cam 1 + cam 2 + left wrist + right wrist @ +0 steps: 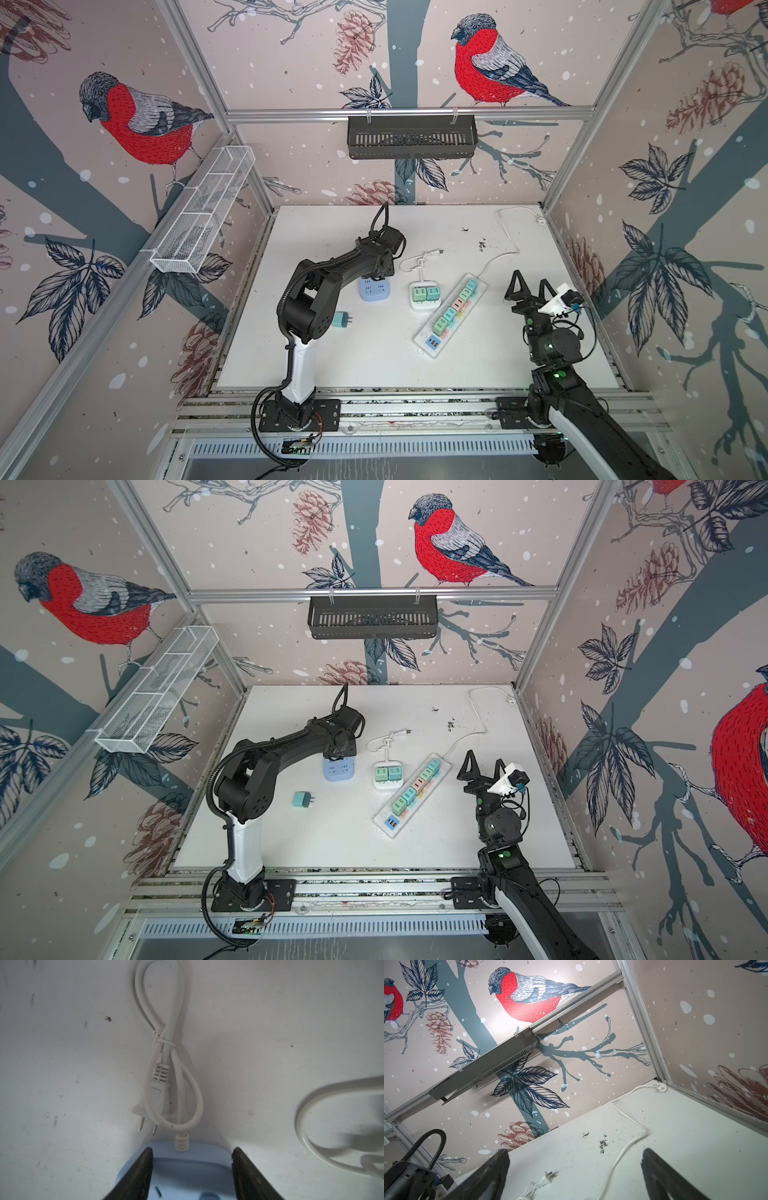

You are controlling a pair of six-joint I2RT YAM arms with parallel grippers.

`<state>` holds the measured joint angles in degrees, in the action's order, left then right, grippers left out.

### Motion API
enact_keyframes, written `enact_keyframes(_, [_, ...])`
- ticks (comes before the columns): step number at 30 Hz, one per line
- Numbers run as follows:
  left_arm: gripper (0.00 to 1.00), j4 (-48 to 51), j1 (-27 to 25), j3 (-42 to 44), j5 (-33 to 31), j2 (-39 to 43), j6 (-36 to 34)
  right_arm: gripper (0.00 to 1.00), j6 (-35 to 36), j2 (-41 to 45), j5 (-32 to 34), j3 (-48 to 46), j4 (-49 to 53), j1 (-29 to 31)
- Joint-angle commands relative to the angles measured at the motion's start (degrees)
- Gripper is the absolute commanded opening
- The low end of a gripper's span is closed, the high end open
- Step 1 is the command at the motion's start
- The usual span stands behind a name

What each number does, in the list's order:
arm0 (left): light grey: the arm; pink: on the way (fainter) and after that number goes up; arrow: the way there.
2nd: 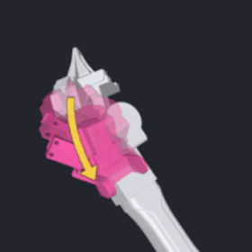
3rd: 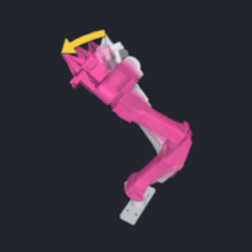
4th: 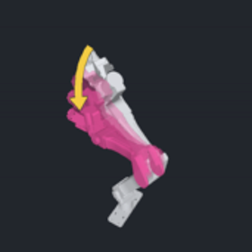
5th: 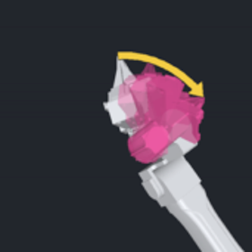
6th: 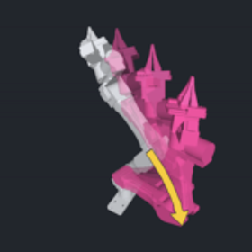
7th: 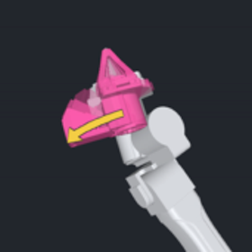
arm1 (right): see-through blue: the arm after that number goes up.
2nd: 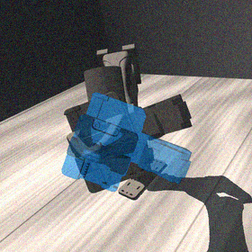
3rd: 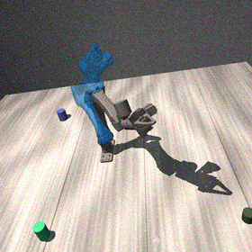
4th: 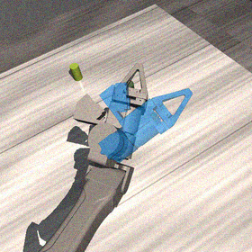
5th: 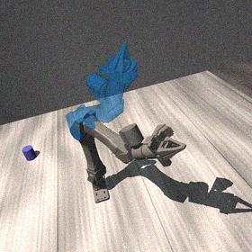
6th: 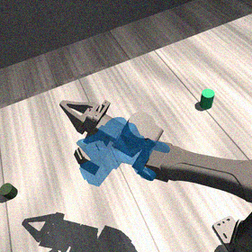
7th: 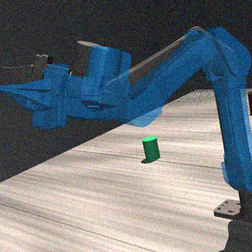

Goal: Insert the plug

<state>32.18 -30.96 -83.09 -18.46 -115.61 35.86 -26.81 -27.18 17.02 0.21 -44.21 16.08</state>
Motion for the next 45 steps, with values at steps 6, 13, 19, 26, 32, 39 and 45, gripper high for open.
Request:
enact_keyframes(6, [0.60,0.9,-0.4,-0.3,0.7,0.4,-1.8,1.00,0.3,-0.5,0.7,-7.9,-2.1,0.1])
enact_keyframes(13, [0.60,0.2,-0.5,-1.6,-2.8,9.2,-3.8,1.00,-0.3,-1.5,1.5,-7.8,-2.8,0.1])
enact_keyframes(19, [0.97,-23.0,-0.6,19.3,-11.6,33.9,-6.5,1.00,0.6,-2.1,-6.8,-6.3,-4.2,0.0])
enact_keyframes(26, [0.98,-76.5,1.7,61.2,-15.5,60.6,-21.2,1.00,7.3,-3.9,-26.0,2.2,-2.5,6.6])
enact_keyframes(32, [0.97,-76.3,11.4,69.3,-7.4,66.8,-20.2,1.00,22.0,-12.4,-14.9,9.6,-0.4,29.5])
enact_keyframes(39, [0.97,-74.5,17.1,70.5,-7.6,66.5,-14.6,0.99,31.8,-38.2,-15.2,23.9,-0.8,43.0])
enact_keyframes(45, [0.97,-68.4,23.0,68.1,-4.5,65.7,-9.3,0.92,33.4,-59.3,-19.4,40.4,8.1,45.8])
